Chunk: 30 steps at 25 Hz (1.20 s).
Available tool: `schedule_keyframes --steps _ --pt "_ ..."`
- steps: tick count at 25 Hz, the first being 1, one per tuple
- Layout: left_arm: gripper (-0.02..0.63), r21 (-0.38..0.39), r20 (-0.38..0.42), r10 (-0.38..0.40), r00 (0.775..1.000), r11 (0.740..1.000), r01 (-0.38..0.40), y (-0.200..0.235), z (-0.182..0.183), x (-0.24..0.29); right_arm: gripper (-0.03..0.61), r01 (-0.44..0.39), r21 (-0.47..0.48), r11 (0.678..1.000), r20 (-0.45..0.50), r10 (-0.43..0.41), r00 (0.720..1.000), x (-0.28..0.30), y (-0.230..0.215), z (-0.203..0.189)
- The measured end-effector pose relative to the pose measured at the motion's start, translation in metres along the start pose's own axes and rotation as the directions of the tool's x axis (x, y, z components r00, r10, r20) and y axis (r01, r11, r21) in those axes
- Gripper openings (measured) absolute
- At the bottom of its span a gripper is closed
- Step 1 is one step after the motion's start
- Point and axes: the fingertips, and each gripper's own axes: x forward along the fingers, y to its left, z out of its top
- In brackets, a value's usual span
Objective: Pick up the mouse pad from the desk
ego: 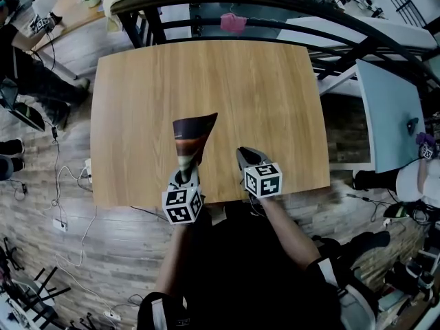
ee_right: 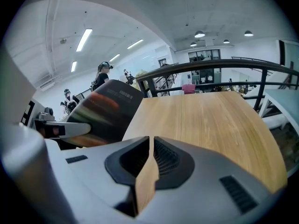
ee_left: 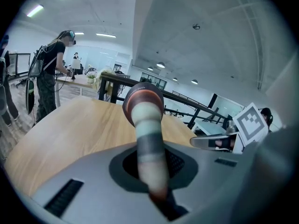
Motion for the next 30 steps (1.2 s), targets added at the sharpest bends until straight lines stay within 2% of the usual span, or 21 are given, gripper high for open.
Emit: schedule_keyframes --steps 10,15,21,30 --pt "0.043 0.018 0.086 0.005 0.996 1.0 -0.006 -0.007 0.032 -0.041 0.046 -0.039 -0.036 0.999 0.158 0.044 0.986 -0.042 0.036 0.054" --pt "0.043 0.031 0.107 -0.008 0.994 0.999 0.005 -0.012 0.039 -0.058 0.046 -0.059 -0.05 0.997 0.235 0.069 0.97 -0.066 0.052 0.075" --pt "0.043 0.03 0.138 -0.026 0.99 0.999 0.022 -0.022 0.049 -0.079 0.046 -0.046 -0.077 0.996 0.329 0.069 0.942 -0.101 0.065 0.095" --pt "0.043 0.081 0.279 -0.01 0.96 0.997 -0.013 -0.042 0.076 -0.117 0.046 -0.044 -0.097 0.994 0.432 0.082 0.898 -0.153 0.079 0.099"
